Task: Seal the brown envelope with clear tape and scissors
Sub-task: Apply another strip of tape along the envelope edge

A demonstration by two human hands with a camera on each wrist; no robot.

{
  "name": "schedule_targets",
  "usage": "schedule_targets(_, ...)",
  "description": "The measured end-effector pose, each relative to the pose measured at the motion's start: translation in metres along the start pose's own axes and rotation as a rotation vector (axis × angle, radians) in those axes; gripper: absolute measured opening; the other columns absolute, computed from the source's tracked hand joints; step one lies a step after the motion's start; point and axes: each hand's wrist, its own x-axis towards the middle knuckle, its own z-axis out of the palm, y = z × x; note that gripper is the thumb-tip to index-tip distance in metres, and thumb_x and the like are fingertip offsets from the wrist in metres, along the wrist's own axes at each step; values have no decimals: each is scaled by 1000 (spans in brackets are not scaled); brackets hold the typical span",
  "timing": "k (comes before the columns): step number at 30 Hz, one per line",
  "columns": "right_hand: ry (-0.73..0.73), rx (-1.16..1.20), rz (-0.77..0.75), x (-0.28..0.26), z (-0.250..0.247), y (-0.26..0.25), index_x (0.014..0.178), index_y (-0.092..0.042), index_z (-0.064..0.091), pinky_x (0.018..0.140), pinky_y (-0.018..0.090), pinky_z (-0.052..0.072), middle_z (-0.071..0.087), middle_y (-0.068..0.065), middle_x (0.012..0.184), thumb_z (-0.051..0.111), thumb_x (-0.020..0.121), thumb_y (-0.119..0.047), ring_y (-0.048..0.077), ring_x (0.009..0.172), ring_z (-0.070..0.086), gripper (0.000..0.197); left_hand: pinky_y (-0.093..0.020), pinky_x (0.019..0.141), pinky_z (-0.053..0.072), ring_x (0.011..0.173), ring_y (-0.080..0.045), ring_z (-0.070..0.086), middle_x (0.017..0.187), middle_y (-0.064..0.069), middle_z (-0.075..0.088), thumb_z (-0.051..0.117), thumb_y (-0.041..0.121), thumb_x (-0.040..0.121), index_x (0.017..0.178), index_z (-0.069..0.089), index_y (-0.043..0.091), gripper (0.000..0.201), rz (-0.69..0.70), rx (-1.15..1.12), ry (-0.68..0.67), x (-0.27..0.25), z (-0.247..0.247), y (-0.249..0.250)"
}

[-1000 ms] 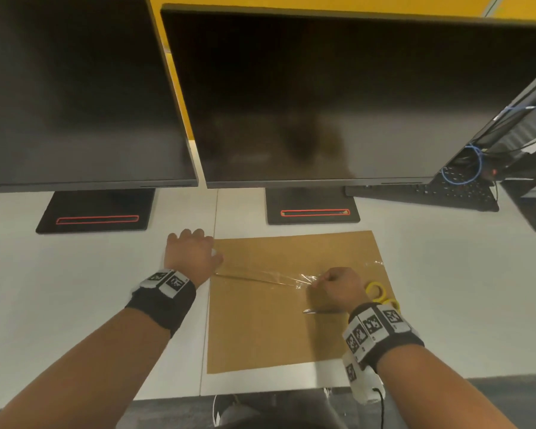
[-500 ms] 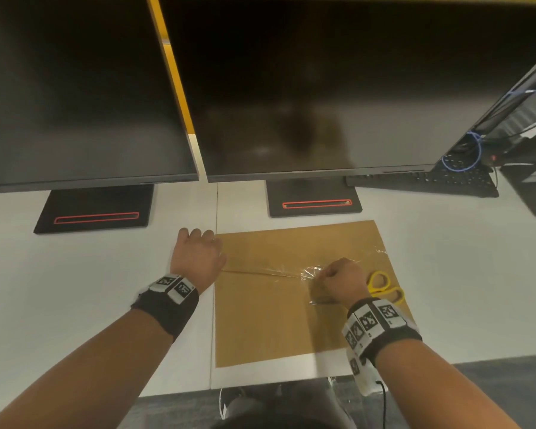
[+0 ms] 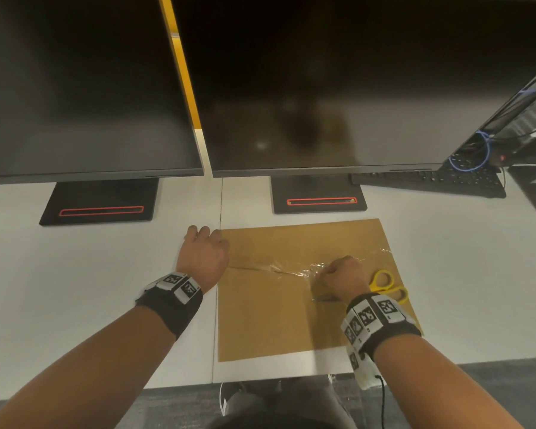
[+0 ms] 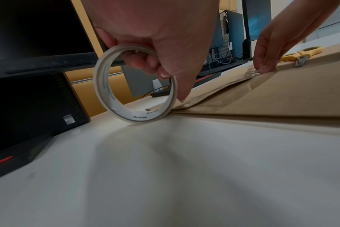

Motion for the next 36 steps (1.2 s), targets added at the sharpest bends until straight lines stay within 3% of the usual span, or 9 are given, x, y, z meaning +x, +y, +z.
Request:
schedule_targets(8,-10,4,18,0,2,-1,96,-10,71,83,30,47,64,13,109,59,84,-23,28,99,62,22,-38,84,30,87,-22,55,91,2,62,60,25,82,87,66,20,9,60,89,-43,1,0,5)
schedule_targets(12,1,66,37,-1,1,0,86,-12,58,74,22,36,56,2,87,64,81,-21,23,89,56,12,-40,79,26,77,-21,57,81,4,62,66,23,72,77,68,22,5,66,181,-35,0,-6,8)
schedule_targets(16,11,146,12,-5,2,2,80,-13,54,70,22,32,55,1,82,61,82,-13,20,79,48,7,-43,95,31,99,-27,52,104,-3,58,45,11,87,100,60,15,21,87,109,-64,-4,-8,12)
schedule_targets(21,27,129,21,-6,5,2,87,-10,63,69,21,33,57,2,86,57,83,-9,24,87,56,8,-46,101,27,106,-30,47,111,-5,53,40,7,89,108,55,12,25,74,108,-102,-6,-13,13)
schedule_targets(24,-19,-19,-108,-8,11,-6,95,-11,66,74,25,41,56,5,102,63,77,-1,26,94,57,21,-46,105,25,111,-30,45,116,-7,51,39,4,88,112,53,10,29,73,96,-119,-7,-19,14)
schedule_targets(28,-21,-72,-349,-25,38,-38,94,-11,64,75,29,43,49,1,92,48,87,-4,27,94,58,18,-47,105,25,112,-31,45,117,-8,51,41,4,87,113,53,9,30,73,89,-142,-8,-24,14)
schedule_targets(33,-96,-109,-519,-28,67,-74,109,-7,62,83,28,45,55,9,114,45,87,2,26,105,55,30,-48,107,25,112,-31,46,115,-8,54,43,2,84,112,56,9,31,68,63,-125,-10,-23,14)
schedule_targets(36,-111,-112,-593,-25,77,-85,115,-9,61,85,30,46,56,9,115,47,88,2,26,106,54,32,-48,107,25,111,-31,47,113,-9,55,42,1,85,110,57,8,30,62,42,-108,-11,-21,14)
